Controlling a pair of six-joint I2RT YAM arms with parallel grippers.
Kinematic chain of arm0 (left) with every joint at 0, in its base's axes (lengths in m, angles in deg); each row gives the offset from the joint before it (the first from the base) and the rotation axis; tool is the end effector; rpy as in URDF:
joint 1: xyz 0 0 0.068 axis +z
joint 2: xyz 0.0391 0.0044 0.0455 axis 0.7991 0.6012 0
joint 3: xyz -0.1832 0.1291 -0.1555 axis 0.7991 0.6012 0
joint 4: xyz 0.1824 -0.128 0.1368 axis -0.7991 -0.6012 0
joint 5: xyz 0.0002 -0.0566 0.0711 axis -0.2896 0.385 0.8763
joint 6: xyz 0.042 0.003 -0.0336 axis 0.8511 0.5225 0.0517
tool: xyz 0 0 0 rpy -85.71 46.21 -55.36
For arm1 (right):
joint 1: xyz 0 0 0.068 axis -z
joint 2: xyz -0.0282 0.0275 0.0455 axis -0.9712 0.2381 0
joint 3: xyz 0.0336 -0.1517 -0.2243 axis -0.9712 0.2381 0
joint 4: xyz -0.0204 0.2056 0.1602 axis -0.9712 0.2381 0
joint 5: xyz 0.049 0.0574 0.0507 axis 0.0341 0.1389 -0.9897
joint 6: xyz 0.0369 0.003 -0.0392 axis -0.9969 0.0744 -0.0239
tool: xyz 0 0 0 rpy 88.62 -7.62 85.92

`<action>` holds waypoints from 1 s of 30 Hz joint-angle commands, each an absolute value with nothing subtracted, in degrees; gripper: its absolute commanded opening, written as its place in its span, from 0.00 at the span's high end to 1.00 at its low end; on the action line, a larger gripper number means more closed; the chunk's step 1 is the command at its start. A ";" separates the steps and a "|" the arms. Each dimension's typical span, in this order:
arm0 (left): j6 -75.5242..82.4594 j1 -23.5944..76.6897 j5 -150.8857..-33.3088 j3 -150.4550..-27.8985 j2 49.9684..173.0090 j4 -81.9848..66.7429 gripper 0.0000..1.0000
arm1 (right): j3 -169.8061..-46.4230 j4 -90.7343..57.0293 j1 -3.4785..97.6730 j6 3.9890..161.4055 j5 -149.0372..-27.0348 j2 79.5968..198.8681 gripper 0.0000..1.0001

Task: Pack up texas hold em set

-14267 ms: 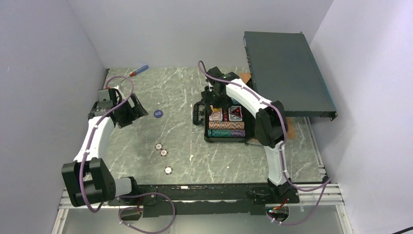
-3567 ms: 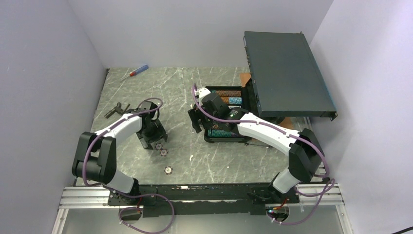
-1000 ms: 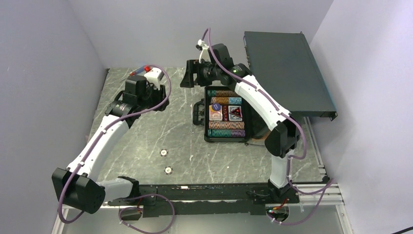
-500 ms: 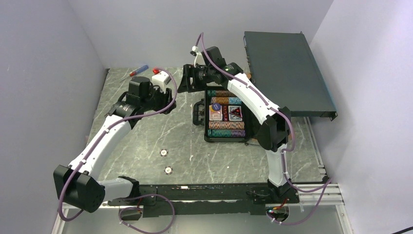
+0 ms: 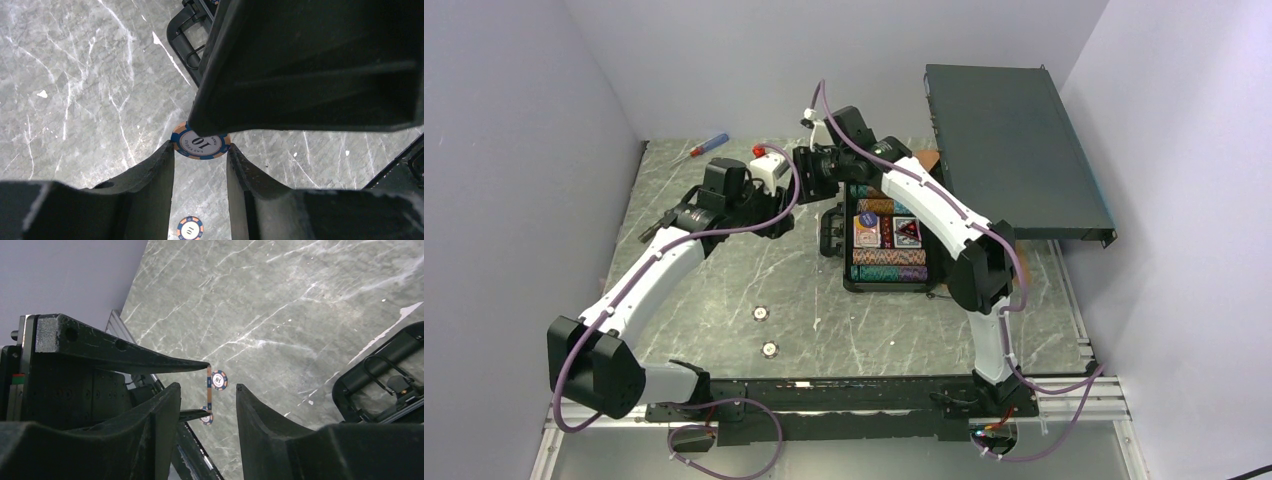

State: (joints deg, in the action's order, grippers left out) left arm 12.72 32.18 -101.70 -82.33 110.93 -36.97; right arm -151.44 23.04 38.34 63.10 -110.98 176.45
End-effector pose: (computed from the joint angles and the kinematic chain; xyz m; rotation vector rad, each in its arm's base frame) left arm 0.2661 -0.1131 0.3224 0.5321 2.1711 -0.5678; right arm 0.3597 0.3029 0.3418 -0.5495 2.3743 1.1616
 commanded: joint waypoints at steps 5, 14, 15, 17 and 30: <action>13.82 31.71 -102.71 -84.25 110.55 -35.52 0.69 | -149.91 21.55 36.85 63.80 -112.12 175.34 0.57; 13.91 31.60 -103.01 -84.14 110.35 -35.32 0.70 | -146.98 20.41 35.94 63.25 -112.91 174.98 0.63; 13.91 31.58 -102.95 -84.17 110.44 -35.46 0.70 | -146.68 20.16 35.76 63.17 -112.96 174.84 0.64; 13.90 31.60 -102.82 -84.26 110.35 -35.54 0.70 | -145.70 19.46 35.66 62.72 -113.40 174.45 0.68; 12.77 31.59 -99.62 -84.11 109.01 -36.13 0.63 | -137.25 11.39 36.55 59.39 -111.66 168.94 1.00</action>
State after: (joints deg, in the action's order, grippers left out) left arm 12.87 31.68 -101.73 -82.33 110.91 -37.89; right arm -138.87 16.73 36.06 60.82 -113.63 175.21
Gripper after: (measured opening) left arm 0.332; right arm 0.023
